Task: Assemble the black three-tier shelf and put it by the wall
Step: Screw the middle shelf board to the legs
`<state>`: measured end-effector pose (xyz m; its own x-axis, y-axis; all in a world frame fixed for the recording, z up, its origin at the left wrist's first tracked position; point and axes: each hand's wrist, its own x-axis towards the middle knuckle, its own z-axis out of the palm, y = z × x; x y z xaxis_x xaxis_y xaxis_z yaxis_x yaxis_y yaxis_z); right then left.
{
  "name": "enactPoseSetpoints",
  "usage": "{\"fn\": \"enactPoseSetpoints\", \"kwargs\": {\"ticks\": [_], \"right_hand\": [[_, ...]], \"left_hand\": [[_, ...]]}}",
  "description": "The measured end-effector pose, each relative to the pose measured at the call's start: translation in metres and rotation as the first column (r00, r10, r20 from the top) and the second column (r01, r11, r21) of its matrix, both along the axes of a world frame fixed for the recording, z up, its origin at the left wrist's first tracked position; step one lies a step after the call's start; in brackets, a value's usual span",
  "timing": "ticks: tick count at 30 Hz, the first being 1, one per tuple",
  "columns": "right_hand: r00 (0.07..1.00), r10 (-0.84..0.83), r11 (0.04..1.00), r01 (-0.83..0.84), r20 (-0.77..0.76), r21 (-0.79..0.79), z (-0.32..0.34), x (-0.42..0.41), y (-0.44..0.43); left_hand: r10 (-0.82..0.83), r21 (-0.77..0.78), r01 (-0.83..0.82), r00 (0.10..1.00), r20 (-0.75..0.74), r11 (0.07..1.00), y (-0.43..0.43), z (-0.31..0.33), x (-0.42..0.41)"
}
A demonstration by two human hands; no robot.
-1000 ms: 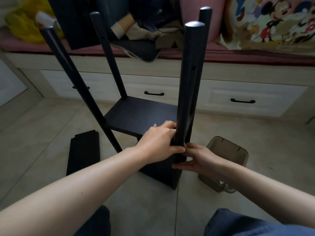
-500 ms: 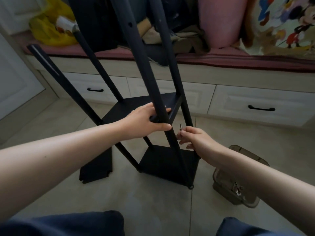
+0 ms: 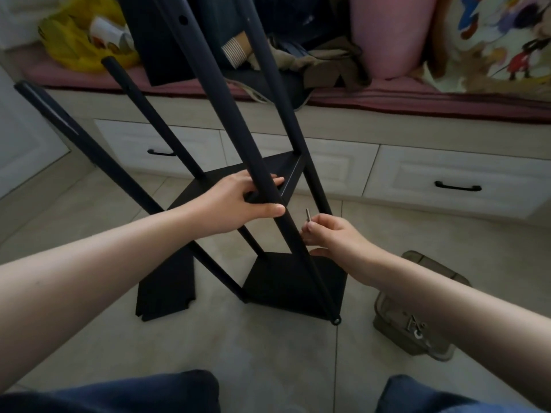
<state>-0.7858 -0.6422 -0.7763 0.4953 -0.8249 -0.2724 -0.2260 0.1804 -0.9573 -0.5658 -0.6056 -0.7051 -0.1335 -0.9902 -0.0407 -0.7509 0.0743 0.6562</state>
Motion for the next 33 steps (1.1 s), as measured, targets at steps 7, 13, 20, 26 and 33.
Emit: {"fn": "enactPoseSetpoints", "kwargs": {"ticks": [7,13,20,26,33], "right_hand": [[0.999,-0.053,0.996,0.054,0.009,-0.069,0.016,-0.014,-0.005],[0.982,-0.126,0.991,0.118,0.142,0.065,0.019,-0.045,-0.012],[0.956,-0.294,0.952,0.294,-0.012,0.083,-0.025,-0.113,-0.014],[0.828,-0.504,0.853,0.522,-0.247,0.013,-0.095,-0.171,-0.015],[0.655,-0.319,0.873,0.485,-0.685,0.057,-0.175,-0.208,-0.009]], "left_hand": [[0.091,0.01,-0.091,0.984,-0.154,0.996,0.0,0.004,-0.009],[0.211,0.017,-0.212,0.955,-0.21,0.977,0.002,-0.001,-0.014],[0.232,0.017,-0.234,0.943,-0.237,0.972,0.002,0.0,-0.025],[0.232,-0.007,-0.24,0.947,-0.224,0.971,-0.004,-0.005,-0.037],[0.234,-0.043,-0.248,0.95,-0.208,0.968,-0.007,-0.01,-0.048]]}}
